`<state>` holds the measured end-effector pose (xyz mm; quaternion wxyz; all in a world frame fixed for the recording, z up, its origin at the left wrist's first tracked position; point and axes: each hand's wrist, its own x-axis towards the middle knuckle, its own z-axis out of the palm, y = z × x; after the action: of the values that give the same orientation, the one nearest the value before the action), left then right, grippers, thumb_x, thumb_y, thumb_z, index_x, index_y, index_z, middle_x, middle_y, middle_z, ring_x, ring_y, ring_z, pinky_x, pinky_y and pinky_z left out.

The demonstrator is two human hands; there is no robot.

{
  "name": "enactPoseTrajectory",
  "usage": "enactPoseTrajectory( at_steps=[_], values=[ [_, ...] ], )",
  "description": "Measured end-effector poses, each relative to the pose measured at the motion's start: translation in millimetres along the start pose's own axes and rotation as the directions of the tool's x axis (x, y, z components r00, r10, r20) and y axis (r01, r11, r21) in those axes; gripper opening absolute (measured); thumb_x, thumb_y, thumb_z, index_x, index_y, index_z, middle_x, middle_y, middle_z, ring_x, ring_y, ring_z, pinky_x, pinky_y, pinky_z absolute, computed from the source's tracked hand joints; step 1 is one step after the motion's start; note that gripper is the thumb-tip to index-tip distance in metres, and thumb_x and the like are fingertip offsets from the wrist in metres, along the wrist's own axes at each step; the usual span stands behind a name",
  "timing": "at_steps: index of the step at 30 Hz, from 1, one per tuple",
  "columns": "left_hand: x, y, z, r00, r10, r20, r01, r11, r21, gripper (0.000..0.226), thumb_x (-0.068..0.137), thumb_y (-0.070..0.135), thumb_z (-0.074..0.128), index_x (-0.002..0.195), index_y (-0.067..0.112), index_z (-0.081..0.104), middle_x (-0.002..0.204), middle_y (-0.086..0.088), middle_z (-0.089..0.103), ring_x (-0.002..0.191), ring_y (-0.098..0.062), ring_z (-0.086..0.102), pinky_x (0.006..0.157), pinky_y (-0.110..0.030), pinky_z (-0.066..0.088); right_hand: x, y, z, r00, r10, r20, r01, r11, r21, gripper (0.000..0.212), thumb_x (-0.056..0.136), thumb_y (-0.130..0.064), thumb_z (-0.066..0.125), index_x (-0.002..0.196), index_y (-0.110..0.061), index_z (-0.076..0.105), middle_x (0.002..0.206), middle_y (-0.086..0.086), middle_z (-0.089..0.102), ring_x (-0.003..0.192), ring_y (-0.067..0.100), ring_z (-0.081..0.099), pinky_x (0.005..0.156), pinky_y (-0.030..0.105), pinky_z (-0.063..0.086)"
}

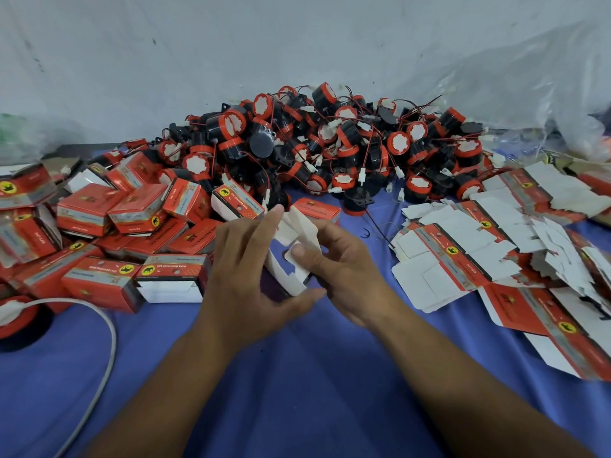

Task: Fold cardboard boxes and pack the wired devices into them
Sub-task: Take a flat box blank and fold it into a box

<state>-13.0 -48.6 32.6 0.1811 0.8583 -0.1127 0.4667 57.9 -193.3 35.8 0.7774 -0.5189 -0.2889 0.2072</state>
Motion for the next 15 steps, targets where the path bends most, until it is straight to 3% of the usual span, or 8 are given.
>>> enactPoseTrajectory(
  at_steps=[2, 6, 10, 13, 15],
  values=[
    [0.5, 2.0, -0.6, 1.000, -0.010, 0.012, 0.011, 1.000, -0.024, 0.082, 0.092, 0.065, 0.049, 0.135, -0.004, 0.052, 0.124, -0.016, 0.051, 0.113, -0.029, 0.047, 0.099, -0.037, 0.039, 1.0, 0.9, 0.5, 0.998, -0.032, -0.051, 0.029, 0.998, -0.064, 0.031, 0.085, -0.010, 0.073, 0.115, -0.015, 0.068, 0.103, 0.002, 0.073, 0.092, 0.023, 0.070, 0.081, 0.038, 0.057],
    [1.4, 4.5, -0.1, 0.984, -0.176, 0.030, 0.178, 0.969, -0.171, 0.051, 0.097, 0.036, 0.050, 0.135, 0.002, 0.055, 0.130, -0.012, 0.049, 0.121, -0.026, 0.047, 0.102, -0.042, 0.042, 1.4, 1.1, 3.0, 0.989, -0.091, -0.113, 0.073, 0.985, -0.156, 0.020, 0.088, -0.006, 0.071, 0.108, -0.012, 0.067, 0.096, -0.001, 0.072, 0.087, 0.020, 0.069, 0.086, 0.046, 0.057],
    [3.3, 3.1, -2.2, 0.934, -0.345, 0.096, 0.357, 0.875, -0.328, 0.059, 0.092, 0.038, 0.050, 0.141, 0.005, 0.048, 0.135, -0.003, 0.050, 0.129, -0.017, 0.047, 0.106, -0.027, 0.038, -1.2, -3.4, 4.8, 0.997, -0.026, -0.072, 0.022, 0.998, -0.058, 0.017, 0.092, 0.001, 0.063, 0.108, -0.005, 0.062, 0.097, 0.004, 0.068, 0.088, 0.026, 0.064, 0.084, 0.044, 0.053],
    [3.6, 1.5, -4.4, 0.919, -0.376, 0.120, 0.395, 0.869, -0.299, 0.058, 0.089, 0.038, 0.051, 0.138, 0.007, 0.053, 0.132, -0.004, 0.050, 0.124, -0.010, 0.048, 0.103, -0.018, 0.038, -2.2, -11.3, 7.0, 0.998, 0.067, 0.009, -0.067, 0.993, 0.099, 0.028, 0.083, -0.015, 0.052, 0.108, -0.003, 0.057, 0.097, 0.009, 0.065, 0.087, 0.025, 0.061, 0.078, 0.035, 0.052],
    [3.3, 1.8, -4.8, 0.930, -0.348, 0.116, 0.367, 0.896, -0.252, 0.058, 0.087, 0.037, 0.051, 0.135, 0.005, 0.055, 0.129, -0.003, 0.048, 0.119, -0.006, 0.046, 0.100, -0.010, 0.034, -2.6, -11.5, 10.1, 0.995, 0.098, 0.002, -0.098, 0.994, 0.057, 0.030, 0.085, -0.025, 0.052, 0.107, -0.005, 0.054, 0.098, 0.013, 0.060, 0.088, 0.027, 0.056, 0.079, 0.036, 0.049]
  ],
)
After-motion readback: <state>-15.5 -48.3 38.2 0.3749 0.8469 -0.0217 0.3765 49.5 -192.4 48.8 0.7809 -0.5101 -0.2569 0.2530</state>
